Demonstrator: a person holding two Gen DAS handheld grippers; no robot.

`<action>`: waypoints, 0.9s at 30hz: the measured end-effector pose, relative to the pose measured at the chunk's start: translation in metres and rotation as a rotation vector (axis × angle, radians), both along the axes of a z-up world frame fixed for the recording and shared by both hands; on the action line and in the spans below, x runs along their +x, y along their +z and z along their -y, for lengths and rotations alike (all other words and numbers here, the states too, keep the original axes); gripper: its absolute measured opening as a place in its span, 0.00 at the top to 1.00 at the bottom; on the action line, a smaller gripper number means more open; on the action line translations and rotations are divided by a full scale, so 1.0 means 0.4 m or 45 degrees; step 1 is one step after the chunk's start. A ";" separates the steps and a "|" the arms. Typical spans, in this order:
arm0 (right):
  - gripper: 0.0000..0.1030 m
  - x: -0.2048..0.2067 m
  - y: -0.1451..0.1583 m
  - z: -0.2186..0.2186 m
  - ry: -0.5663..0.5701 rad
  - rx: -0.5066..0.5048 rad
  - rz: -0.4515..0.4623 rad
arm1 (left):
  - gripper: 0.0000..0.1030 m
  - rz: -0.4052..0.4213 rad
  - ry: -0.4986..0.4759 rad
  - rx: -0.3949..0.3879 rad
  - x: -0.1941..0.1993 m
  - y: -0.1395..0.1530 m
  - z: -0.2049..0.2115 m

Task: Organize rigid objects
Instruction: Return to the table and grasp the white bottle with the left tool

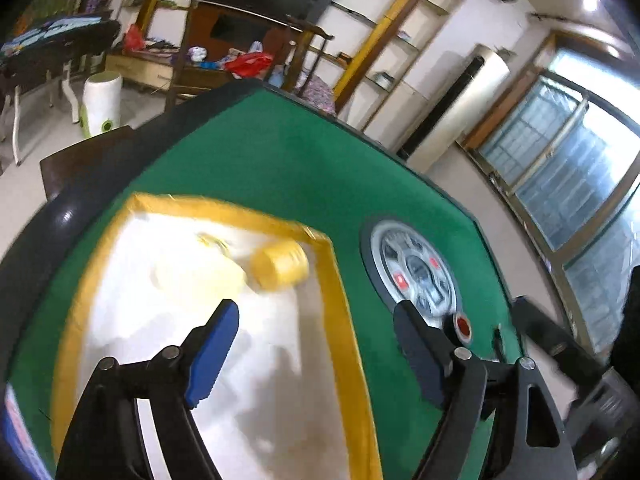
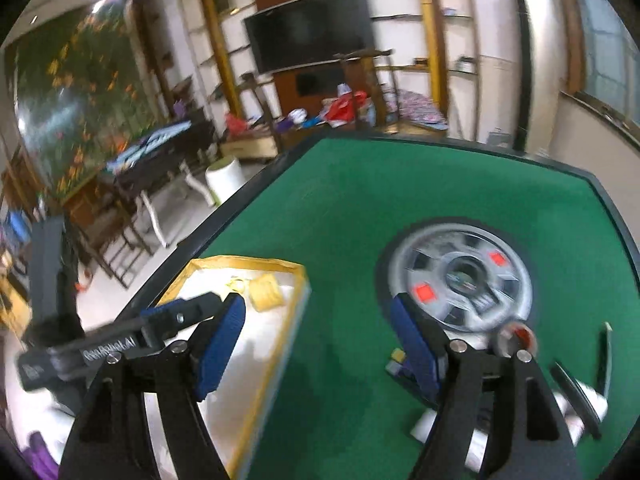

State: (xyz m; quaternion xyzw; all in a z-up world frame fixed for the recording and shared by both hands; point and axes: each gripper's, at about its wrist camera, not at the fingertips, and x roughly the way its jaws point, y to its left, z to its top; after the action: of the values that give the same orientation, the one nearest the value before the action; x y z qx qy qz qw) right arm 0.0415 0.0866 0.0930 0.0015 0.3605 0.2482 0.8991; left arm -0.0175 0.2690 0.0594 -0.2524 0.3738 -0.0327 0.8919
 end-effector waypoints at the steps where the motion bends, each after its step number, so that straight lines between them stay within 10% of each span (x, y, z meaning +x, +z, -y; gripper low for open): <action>1: 0.27 -0.013 0.003 0.037 -0.030 0.013 -0.001 | 0.19 -0.022 -0.023 0.021 0.003 -0.013 0.016; 6: 0.27 -0.071 0.005 0.216 -0.193 0.019 0.019 | 0.19 -0.176 -0.080 0.062 0.000 -0.089 0.044; 16: 0.25 -0.155 -0.048 0.513 -0.431 0.051 -0.039 | 0.19 -0.043 -0.126 0.034 -0.089 -0.017 -0.027; 27: 0.24 -0.083 -0.111 0.507 -0.344 0.202 -0.203 | 0.01 0.140 -0.278 -0.099 -0.206 0.163 0.184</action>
State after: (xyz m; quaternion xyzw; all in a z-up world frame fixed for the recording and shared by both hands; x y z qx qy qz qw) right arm 0.0081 -0.1164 0.0486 0.1406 0.4066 0.1520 0.8898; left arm -0.1000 0.1952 0.1245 -0.2422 0.3482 -0.1579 0.8917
